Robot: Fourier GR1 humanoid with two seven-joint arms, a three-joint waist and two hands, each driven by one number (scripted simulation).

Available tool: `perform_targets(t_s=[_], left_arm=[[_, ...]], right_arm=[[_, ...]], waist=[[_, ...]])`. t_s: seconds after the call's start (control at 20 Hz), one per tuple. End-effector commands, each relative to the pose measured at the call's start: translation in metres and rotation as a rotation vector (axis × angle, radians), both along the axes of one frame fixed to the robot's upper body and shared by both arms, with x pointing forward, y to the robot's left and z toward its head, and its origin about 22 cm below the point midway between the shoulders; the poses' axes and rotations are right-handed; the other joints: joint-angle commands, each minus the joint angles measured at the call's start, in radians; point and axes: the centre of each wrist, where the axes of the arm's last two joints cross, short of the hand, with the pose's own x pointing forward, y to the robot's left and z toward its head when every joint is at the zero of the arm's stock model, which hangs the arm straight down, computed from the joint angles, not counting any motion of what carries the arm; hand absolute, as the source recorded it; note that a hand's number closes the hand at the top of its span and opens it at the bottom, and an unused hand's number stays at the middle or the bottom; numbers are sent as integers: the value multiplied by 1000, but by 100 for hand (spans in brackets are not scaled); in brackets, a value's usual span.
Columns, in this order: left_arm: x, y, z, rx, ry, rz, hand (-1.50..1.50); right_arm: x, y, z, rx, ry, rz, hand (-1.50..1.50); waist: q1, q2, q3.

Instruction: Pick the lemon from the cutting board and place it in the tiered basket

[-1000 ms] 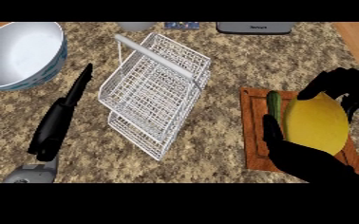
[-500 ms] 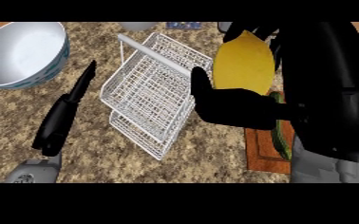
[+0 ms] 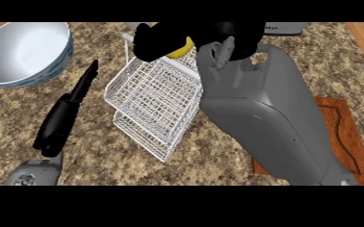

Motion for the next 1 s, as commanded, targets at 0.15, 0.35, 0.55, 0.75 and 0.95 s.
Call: perform_targets(t_s=[0.15, 0.35, 0.55, 0.75, 0.95], left_arm=[[-3, -11, -6, -18, 0, -7, 0], [6, -5, 4, -2, -5, -16, 0], [14, -14, 20, -1, -19, -25, 0], [0, -5, 4, 17, -4, -1, 0], [-5, 7, -2, 7, -7, 45, 0]], right_arm=[[44, 11, -32, 251, 94, -125, -150], [58, 25, -44, 323, 67, -41, -150], [64, 28, -51, 464, -36, -18, -150], [72, 25, -36, 533, -244, -133, -150], [74, -1, -29, 560, -339, -279, -150]], waist=[[21, 9, 2], [19, 8, 2], [24, 10, 3], [-1, 1, 2], [-48, -13, 3]])
